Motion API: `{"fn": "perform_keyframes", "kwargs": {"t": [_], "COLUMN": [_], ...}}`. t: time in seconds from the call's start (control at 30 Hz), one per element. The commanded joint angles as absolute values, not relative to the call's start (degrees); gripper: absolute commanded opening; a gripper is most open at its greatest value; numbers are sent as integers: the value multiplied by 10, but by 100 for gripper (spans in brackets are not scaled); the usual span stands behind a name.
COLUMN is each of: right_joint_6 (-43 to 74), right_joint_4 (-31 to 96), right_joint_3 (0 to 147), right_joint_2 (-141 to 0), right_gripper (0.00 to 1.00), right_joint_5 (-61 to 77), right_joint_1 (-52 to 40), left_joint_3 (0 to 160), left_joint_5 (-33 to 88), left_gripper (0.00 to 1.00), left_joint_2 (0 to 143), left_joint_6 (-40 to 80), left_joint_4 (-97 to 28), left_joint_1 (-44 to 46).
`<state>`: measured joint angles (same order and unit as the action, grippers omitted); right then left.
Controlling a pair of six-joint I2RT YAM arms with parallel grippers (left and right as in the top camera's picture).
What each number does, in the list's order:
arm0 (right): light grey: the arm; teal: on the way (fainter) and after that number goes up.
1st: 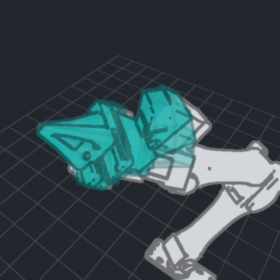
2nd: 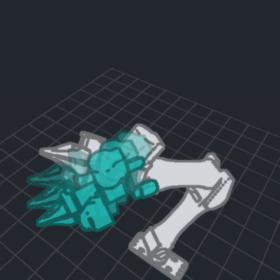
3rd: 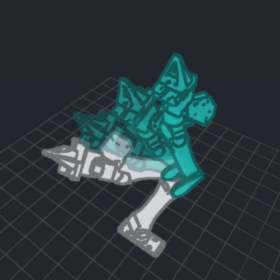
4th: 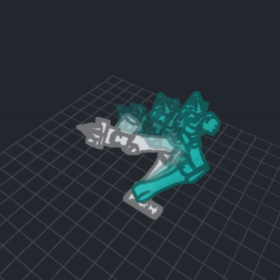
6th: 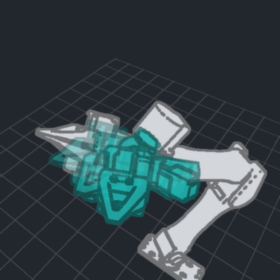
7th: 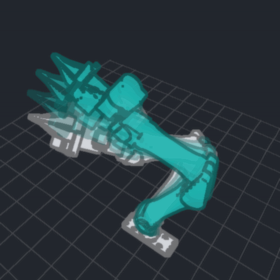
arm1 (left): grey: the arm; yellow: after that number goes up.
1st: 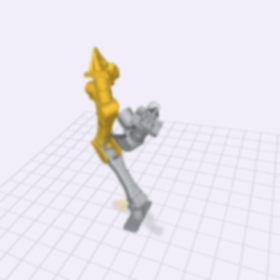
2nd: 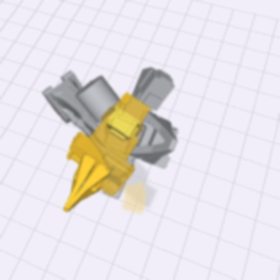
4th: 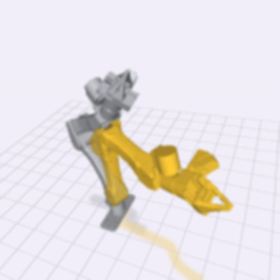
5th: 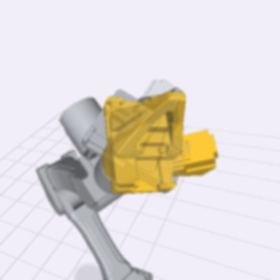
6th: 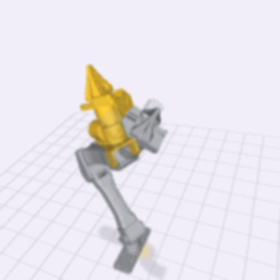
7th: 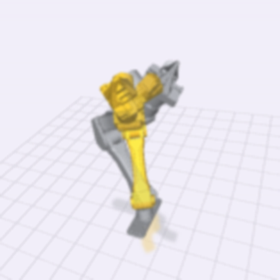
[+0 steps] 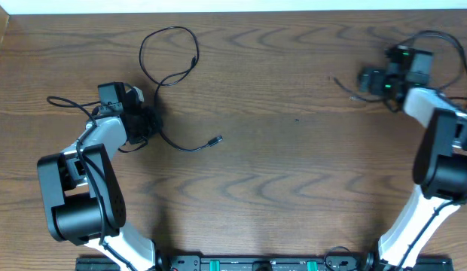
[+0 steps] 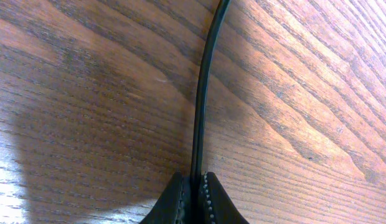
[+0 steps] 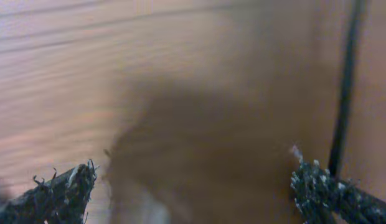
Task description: Untangle cables
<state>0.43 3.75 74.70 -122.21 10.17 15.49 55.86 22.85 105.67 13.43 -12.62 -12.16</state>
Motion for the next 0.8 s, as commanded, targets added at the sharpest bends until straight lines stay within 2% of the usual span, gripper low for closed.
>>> {"fn": "perform_keyframes", "kwargs": {"t": [0.0,0.33,0.47,0.6,0.77], "right_joint_6": [21,-3,-9,-10,-23], "right_joint_4": [68,79,79,88,97], "right_joint_3": [731,731,731,731,731], "right_joint_2": [-1232,-1133,-1099,-1077,-1059], "right_gripper": [99,99,99,99,99], "right_joint_5": [85,85,80,93,190], "right_joint_1": [210,355,385,392,378], "left_joint_3": [546,546,546,546,546], "left_joint_5": [223,223,223,223,223], "left_gripper": [7,7,8,7,8], "left_joint_2": [1070,1070,1070,1070,1070], "left_joint_6": [125,125,124,124,125], "left_joint_4": [-138,-141,-140,-137,-121], "left_joint_1": [-121,-117,-104,-92,-68]}}
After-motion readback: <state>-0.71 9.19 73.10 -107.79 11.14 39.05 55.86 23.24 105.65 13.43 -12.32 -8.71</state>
